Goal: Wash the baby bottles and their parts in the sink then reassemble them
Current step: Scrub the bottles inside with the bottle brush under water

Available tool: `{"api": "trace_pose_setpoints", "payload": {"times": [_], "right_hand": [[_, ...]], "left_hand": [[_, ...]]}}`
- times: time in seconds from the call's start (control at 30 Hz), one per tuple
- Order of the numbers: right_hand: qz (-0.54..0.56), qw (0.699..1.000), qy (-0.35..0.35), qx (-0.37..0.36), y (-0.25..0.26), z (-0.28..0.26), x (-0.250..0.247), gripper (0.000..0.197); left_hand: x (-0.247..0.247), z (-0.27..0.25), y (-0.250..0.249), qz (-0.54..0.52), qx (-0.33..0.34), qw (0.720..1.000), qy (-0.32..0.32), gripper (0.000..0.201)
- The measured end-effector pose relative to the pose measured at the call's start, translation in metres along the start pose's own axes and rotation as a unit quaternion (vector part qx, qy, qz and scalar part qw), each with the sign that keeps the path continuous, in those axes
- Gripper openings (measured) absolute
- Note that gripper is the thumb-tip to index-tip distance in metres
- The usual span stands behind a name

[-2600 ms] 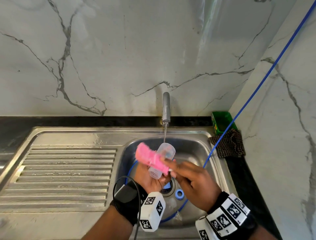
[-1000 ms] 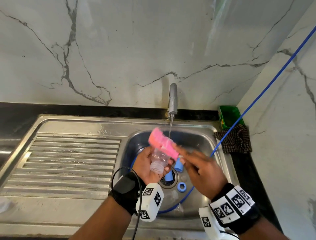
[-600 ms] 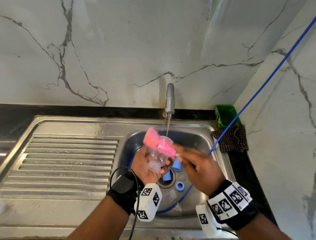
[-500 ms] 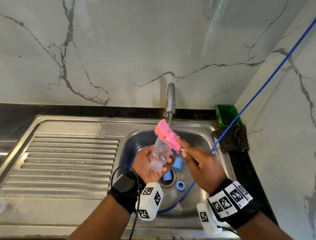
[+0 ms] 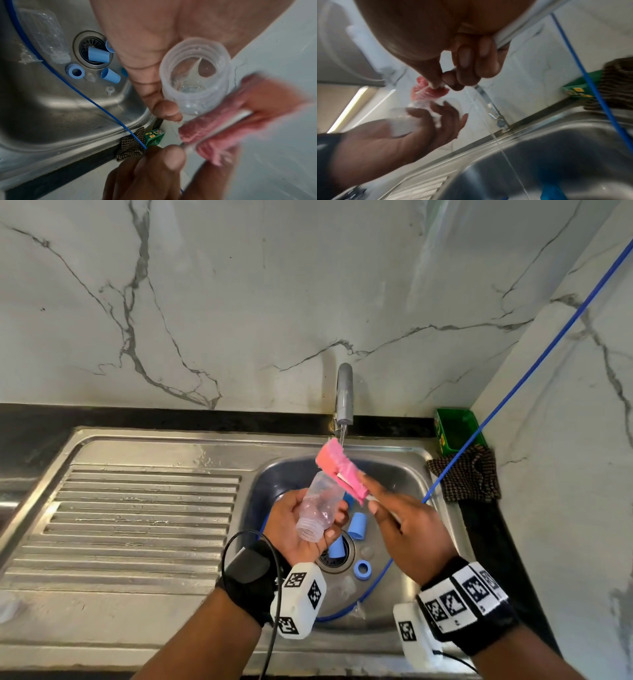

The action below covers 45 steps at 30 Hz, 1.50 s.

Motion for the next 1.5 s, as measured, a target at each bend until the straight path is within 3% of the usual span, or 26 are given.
{"api": "trace_pose_setpoints", "payload": {"times": [0.13, 0.27, 0.4, 0.53, 0.6, 0.63, 0.67, 0.7, 0.77, 0.83, 0.97, 1.1, 1.23, 1.37, 1.5], "right_hand": [[0.030, 0.992, 0.093, -0.082, 0.027, -0.009, 0.009, 0.060], [0.009, 1.000, 0.017, 0.008, 0.001, 0.003, 0.004, 0.056], [0.050, 0.991, 0.096, -0.078, 0.028, -0.004, 0.010, 0.060], [-0.002, 1.000, 0.023, -0.001, 0.001, 0.005, 0.001, 0.058], [0.012, 0.997, 0.062, -0.044, 0.014, 0.001, 0.004, 0.060], [0.035, 0.992, 0.092, -0.077, 0.026, -0.003, 0.008, 0.062], [0.050, 0.989, 0.105, -0.096, 0.032, -0.006, 0.010, 0.063], [0.050, 0.990, 0.092, -0.094, 0.029, -0.005, 0.009, 0.061], [0.048, 0.998, 0.024, -0.022, 0.008, 0.001, 0.007, 0.054], [0.045, 0.999, 0.003, 0.013, 0.003, 0.001, 0.007, 0.052], [0.074, 0.992, 0.077, -0.074, 0.031, -0.008, 0.013, 0.050], [0.054, 0.998, 0.008, 0.013, 0.000, 0.003, 0.006, 0.053], [0.084, 0.988, 0.092, -0.094, 0.029, -0.008, 0.013, 0.053], [0.070, 0.997, 0.011, -0.004, 0.000, 0.000, 0.008, 0.050], [0.073, 0.992, 0.068, -0.080, 0.028, -0.009, 0.012, 0.049]], "left_hand": [[-0.006, 0.000, 0.002, -0.008, 0.041, 0.999, 0.000, 0.047], [-0.006, -0.003, 0.001, 0.006, 0.018, 0.999, 0.027, 0.049], [-0.009, 0.002, 0.003, -0.051, 0.020, 0.998, 0.013, 0.056], [-0.006, 0.000, -0.003, -0.007, 0.011, 1.000, -0.018, 0.055], [0.000, -0.002, 0.000, 0.043, 0.046, 0.996, -0.065, 0.040], [0.001, 0.000, 0.000, 0.014, 0.059, 0.996, -0.062, 0.032], [0.007, -0.004, 0.004, -0.067, 0.063, 0.996, 0.007, 0.028], [0.009, -0.007, 0.003, -0.009, 0.118, 0.993, 0.014, 0.037], [0.005, -0.001, 0.008, 0.040, 0.036, 0.998, 0.017, 0.049], [-0.011, -0.007, -0.006, 0.021, 0.016, 1.000, 0.008, 0.044], [-0.009, 0.000, 0.002, 0.002, 0.027, 0.999, -0.032, 0.054], [-0.006, -0.006, -0.003, 0.031, 0.005, 0.999, -0.006, 0.049], [-0.012, -0.002, -0.001, -0.005, 0.028, 0.999, -0.032, 0.049], [-0.009, -0.004, -0.004, 0.025, -0.006, 1.000, -0.005, 0.053], [-0.012, 0.000, 0.001, -0.001, 0.011, 1.000, -0.029, 0.051]]}}
Point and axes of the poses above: each hand's wrist, its own z-axis towards the middle knuckle, its own x-axis out of the palm, y = z × x, the point moved 2 cm from there along z, towards the middle knuckle, and after that the axes turned 9 degrees about -x, right-handed, at the moved point
